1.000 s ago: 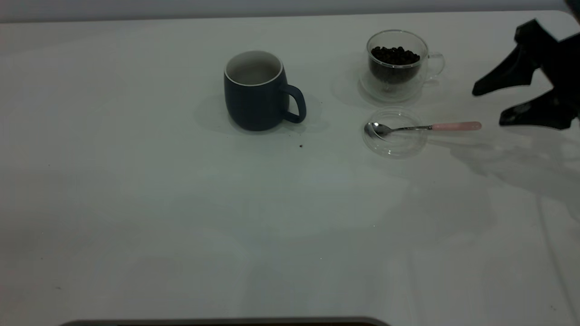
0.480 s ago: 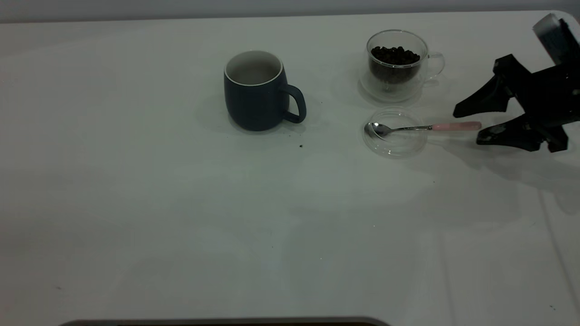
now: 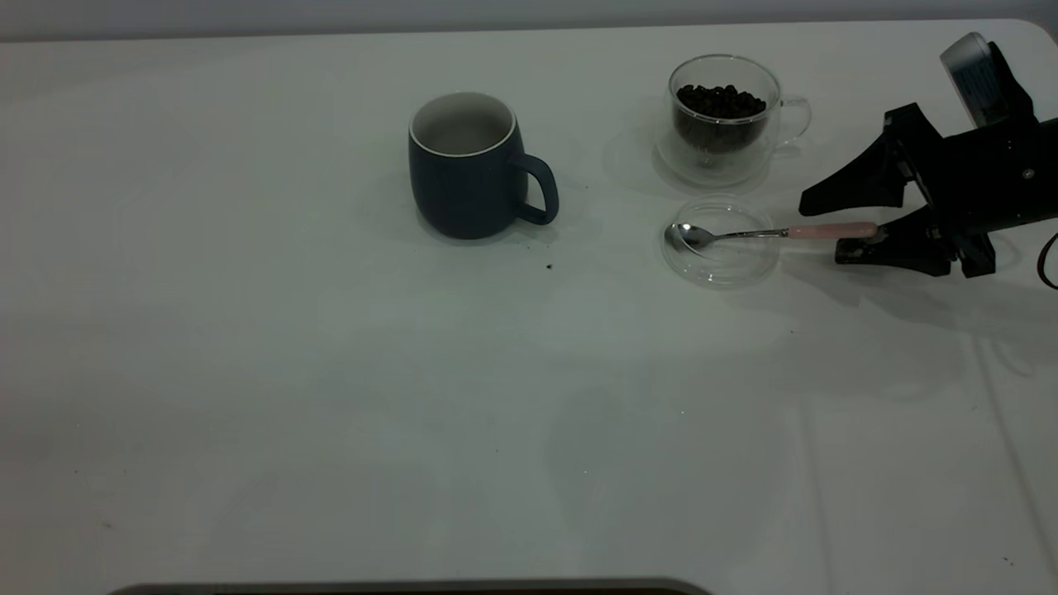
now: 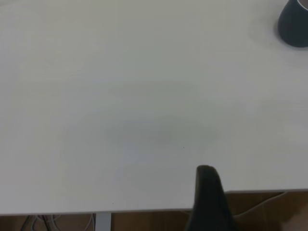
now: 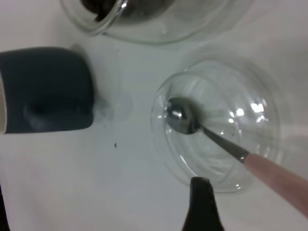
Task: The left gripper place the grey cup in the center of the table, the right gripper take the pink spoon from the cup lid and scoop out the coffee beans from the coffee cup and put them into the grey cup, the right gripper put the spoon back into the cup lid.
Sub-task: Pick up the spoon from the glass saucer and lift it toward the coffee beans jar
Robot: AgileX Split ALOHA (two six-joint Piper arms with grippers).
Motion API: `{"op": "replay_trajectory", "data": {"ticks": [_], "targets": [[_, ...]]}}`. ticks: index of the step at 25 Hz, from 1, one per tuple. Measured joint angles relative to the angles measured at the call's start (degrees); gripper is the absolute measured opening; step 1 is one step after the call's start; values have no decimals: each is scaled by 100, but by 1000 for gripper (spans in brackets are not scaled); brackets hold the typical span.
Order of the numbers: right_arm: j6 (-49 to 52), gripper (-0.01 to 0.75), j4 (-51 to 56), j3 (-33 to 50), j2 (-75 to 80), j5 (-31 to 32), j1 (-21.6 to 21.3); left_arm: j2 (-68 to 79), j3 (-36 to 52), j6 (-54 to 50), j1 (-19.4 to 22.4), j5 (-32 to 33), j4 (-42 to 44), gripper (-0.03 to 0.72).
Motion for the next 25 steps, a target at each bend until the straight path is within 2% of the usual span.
{"op": "replay_trajectory", "data": {"ticks": [4, 9, 13, 16, 18, 25], "targets": [[-183, 576, -1, -10, 0, 73, 0, 0, 0, 0, 0, 0, -5, 567], [-423, 485, -1, -10, 0, 172, 0, 0, 0, 0, 0, 0, -5, 567], [-620, 326, -1, -10, 0, 182, 0, 0, 0, 0, 0, 0, -5, 567], [-750, 180, -69, -10, 0, 182, 0, 0, 0, -17, 0, 0, -5, 567], [-752, 118, -180, -10, -37, 285, 0, 0, 0, -17, 0, 0, -5, 567], [-23, 106, -1364, -10, -747, 239, 0, 0, 0, -12, 0, 0, -5, 567]]}}
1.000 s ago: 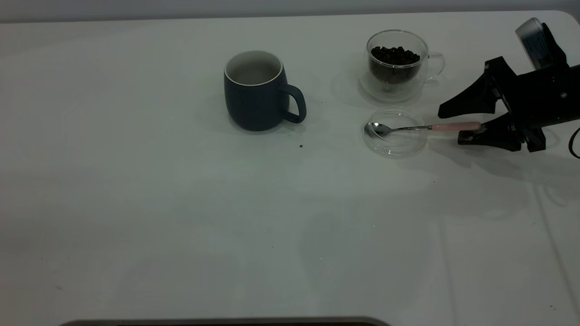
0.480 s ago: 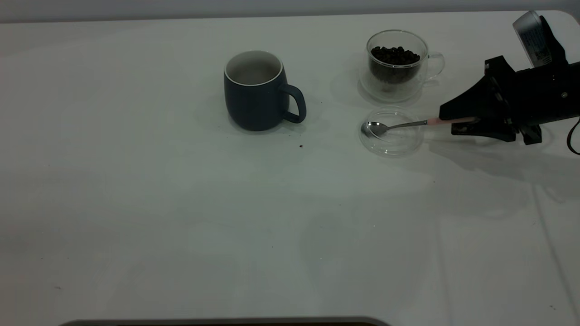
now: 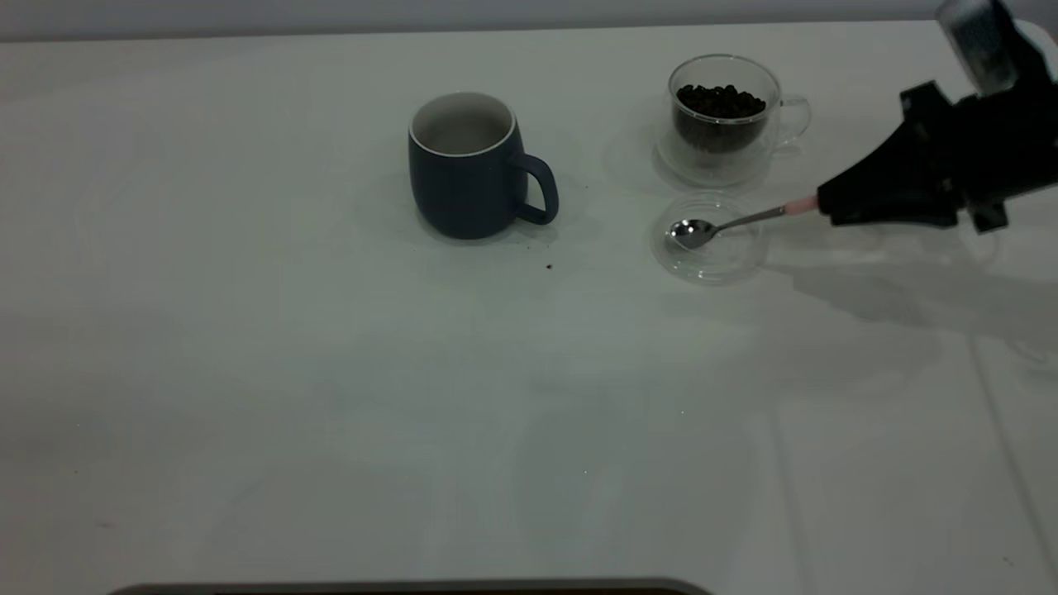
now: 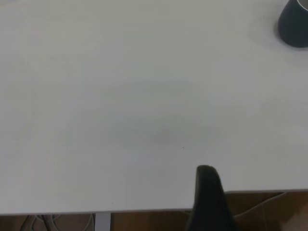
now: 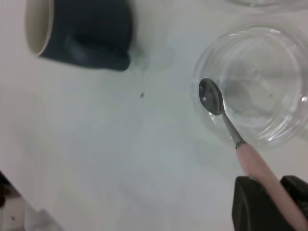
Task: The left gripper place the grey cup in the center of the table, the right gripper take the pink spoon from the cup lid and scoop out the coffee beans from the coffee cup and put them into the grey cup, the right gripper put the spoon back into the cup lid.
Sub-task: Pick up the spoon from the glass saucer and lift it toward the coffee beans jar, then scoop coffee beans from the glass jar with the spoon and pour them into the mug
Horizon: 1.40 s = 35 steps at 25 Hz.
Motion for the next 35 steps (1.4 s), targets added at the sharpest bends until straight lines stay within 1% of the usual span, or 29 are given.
{"op": "replay_trajectory", "data": {"ticks": [3, 5, 8, 10, 14, 20, 26, 30, 35], "targets": [[366, 106, -452, 0, -493, 0, 0, 0, 0, 0, 0, 0, 0, 567], [442, 106, -477, 5, -834, -99, 0, 0, 0, 0, 0, 0, 0, 567], [296, 106, -118, 5, -1249, -524, 0, 0, 0, 0, 0, 0, 0, 567], [104, 106, 206, 0, -1370, -672, 0, 0, 0, 0, 0, 0, 0, 567], [-36, 106, 397, -200, -1343, -923, 0, 0, 0, 0, 0, 0, 0, 567], [215, 106, 27, -694, -1125, -1172, 0, 0, 0, 5, 0, 0, -6, 567], [193, 106, -24, -708, -862, -1293, 136, 0, 0, 11, 0, 0, -6, 567], [-7, 106, 190, -708, -735, -1486, 320, 0, 0, 11, 0, 0, -6, 567], [-125, 106, 485, -714, -675, -1607, 351, 0, 0, 11, 0, 0, -6, 567]]}}
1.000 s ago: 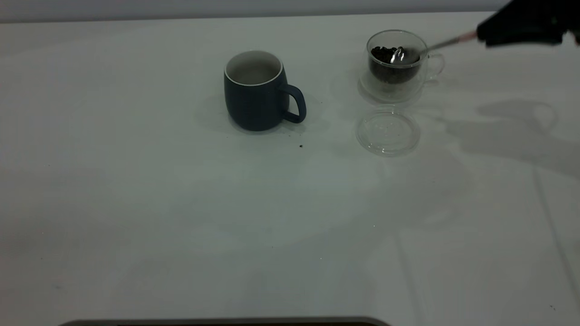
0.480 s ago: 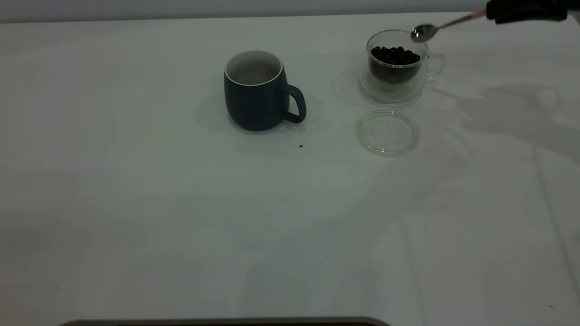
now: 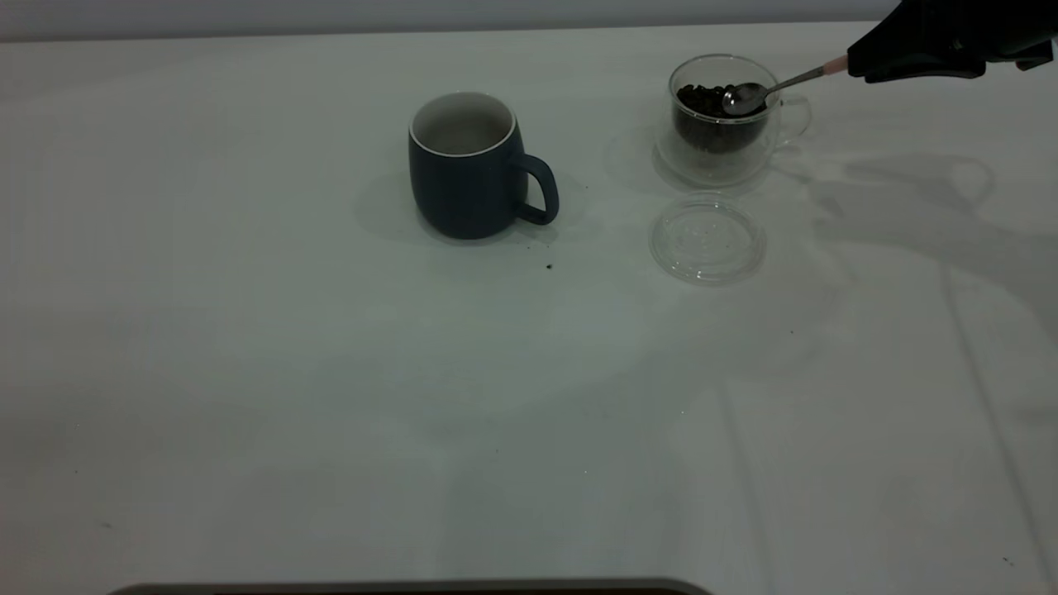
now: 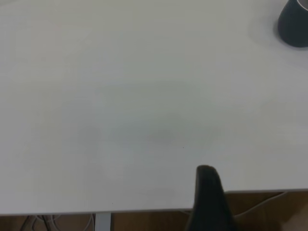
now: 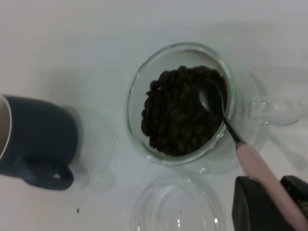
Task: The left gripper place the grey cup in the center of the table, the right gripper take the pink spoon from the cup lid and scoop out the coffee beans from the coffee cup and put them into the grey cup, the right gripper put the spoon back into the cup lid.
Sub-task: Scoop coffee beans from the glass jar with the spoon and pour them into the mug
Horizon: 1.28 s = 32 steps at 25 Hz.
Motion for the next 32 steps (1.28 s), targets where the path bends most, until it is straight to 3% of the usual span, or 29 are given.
{"op": "replay_trajectory", "data": {"ticks": [16, 25, 32], "targets": [[747, 106, 611, -33, 557, 766, -27, 0, 0, 0, 0, 0, 0, 567], [899, 106, 1105, -33, 1054, 1586, -361, 0, 0, -14, 0, 0, 0, 567], [982, 106, 1161, -33, 1141, 1847, -531, 0, 0, -14, 0, 0, 0, 567]]}}
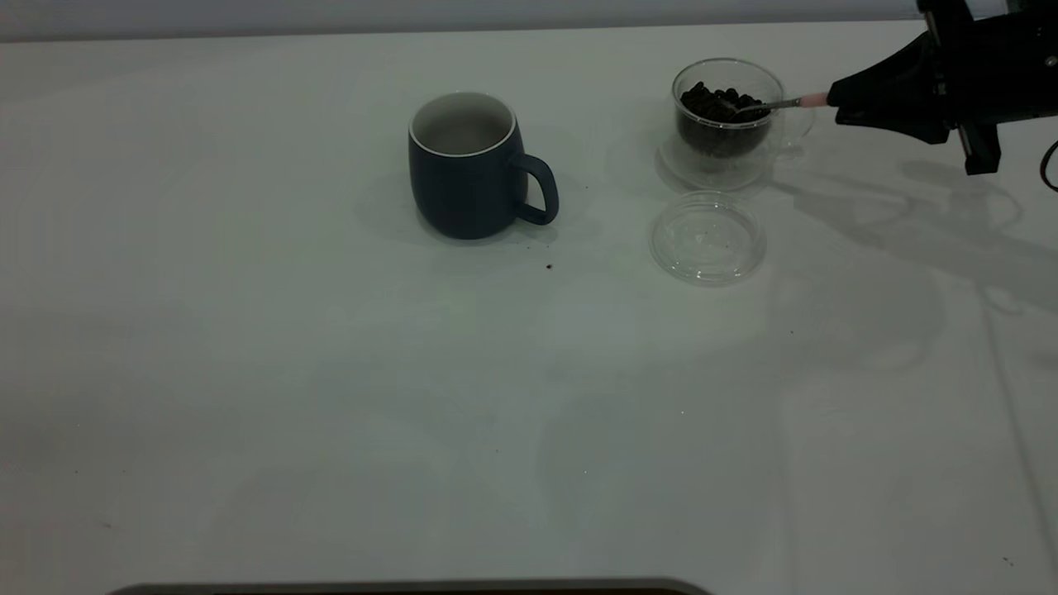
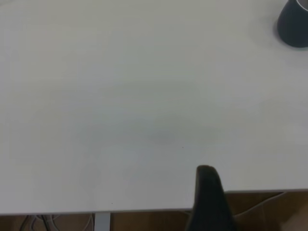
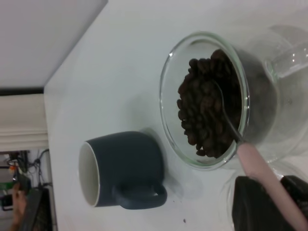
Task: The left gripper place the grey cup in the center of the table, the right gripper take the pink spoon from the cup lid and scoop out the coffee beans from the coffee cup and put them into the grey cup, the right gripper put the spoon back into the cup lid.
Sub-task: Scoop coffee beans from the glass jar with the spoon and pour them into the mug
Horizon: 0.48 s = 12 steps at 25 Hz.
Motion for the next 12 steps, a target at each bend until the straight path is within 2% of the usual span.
{"op": "replay_trajectory", "data": {"ticks": [12], "targets": [[223, 106, 29, 0, 0, 356, -240, 0, 0, 5, 0, 0, 0, 567]]}}
